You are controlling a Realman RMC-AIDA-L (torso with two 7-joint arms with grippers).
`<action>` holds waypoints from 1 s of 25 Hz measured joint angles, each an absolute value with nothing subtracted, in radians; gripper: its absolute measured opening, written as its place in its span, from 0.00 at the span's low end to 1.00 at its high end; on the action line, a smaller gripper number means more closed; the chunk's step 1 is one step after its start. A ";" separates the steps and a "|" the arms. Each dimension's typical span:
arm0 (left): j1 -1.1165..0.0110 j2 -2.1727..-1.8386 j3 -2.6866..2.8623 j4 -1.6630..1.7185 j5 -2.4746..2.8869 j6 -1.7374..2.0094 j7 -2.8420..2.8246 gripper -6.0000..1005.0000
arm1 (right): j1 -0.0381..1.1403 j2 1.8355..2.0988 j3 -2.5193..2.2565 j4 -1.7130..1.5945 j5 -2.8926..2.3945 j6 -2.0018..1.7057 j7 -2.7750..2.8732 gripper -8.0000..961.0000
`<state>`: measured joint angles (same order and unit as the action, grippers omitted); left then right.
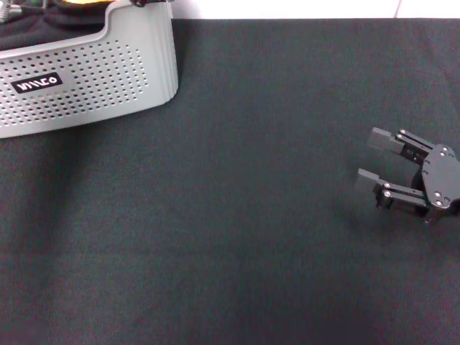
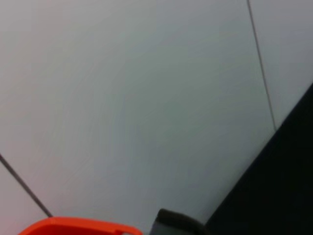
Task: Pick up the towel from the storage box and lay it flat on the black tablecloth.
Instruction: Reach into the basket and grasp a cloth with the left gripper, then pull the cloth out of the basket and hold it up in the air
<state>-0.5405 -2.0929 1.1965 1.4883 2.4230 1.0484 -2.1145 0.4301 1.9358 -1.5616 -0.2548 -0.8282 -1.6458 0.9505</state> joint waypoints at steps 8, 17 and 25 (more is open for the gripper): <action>-0.539 -2.092 1.192 1.495 2.406 1.051 -2.117 0.46 | 0.422 1.938 -1.562 -0.249 -0.828 -1.646 0.949 0.89; -0.539 -2.092 1.182 1.504 2.406 1.050 -2.117 0.17 | 0.418 1.943 -1.562 -0.247 -0.828 -1.647 0.942 0.89; -0.504 -2.091 1.117 1.555 2.262 1.051 -2.084 0.03 | 0.407 1.952 -1.533 -0.249 -0.827 -1.659 0.914 0.89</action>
